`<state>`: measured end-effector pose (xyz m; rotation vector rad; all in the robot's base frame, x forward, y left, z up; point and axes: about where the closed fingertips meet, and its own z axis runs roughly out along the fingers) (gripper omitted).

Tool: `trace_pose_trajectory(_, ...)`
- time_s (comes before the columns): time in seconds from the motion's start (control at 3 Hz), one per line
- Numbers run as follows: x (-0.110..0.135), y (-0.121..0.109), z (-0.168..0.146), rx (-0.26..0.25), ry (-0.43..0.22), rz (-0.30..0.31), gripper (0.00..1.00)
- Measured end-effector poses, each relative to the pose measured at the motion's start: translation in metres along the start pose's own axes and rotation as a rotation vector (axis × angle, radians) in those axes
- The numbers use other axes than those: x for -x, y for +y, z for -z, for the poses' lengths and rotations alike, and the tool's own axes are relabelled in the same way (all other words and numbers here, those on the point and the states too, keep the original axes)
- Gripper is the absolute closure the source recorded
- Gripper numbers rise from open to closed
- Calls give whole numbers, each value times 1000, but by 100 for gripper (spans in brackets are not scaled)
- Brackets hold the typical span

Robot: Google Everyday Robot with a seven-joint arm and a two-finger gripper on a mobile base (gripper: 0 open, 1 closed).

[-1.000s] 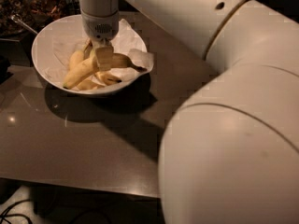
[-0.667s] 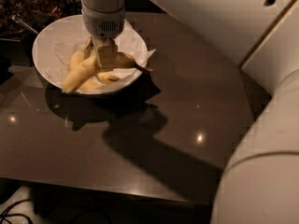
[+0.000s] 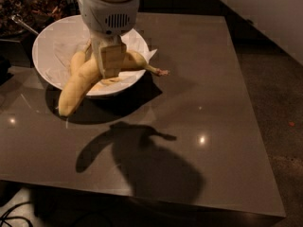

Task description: Pick banana from white bowl

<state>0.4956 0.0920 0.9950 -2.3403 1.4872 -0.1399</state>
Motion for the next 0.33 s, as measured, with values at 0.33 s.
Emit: trace_pose_trajectory(0.33, 0, 1, 1, -1, 0, 0, 100)
